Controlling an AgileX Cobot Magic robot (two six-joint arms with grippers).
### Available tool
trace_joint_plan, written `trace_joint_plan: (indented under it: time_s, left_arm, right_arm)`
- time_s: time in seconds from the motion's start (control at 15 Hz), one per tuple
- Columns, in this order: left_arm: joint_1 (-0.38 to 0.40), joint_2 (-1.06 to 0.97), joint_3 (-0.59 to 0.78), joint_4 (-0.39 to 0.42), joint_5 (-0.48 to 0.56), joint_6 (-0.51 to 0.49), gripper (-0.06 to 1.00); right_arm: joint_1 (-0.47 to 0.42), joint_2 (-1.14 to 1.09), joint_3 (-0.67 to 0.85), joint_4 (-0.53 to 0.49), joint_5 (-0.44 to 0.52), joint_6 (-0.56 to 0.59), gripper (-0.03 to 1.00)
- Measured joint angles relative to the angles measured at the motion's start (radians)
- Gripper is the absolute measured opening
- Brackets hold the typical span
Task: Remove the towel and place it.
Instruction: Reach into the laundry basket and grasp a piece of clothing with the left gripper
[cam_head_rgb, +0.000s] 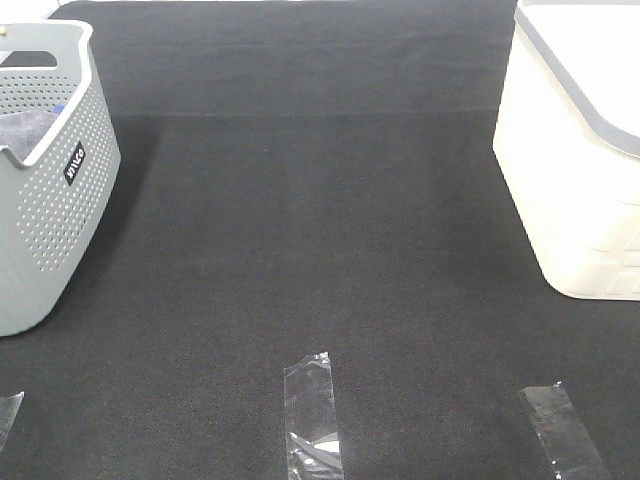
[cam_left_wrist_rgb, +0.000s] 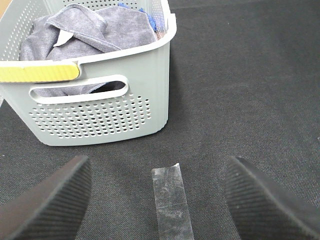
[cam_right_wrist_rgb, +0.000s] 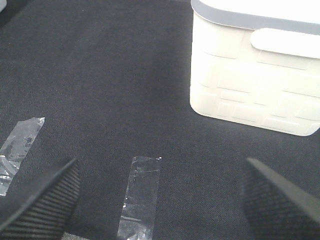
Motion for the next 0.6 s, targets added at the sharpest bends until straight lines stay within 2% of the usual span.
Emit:
trace_joint_plan:
  time_s: [0.6]
  left_arm:
    - [0.0,0.0,0.0,-0.002,0.0,0.0,0.71]
  right_arm:
    - [0.0,0.0,0.0,0.0,0.0,0.0,0.81]
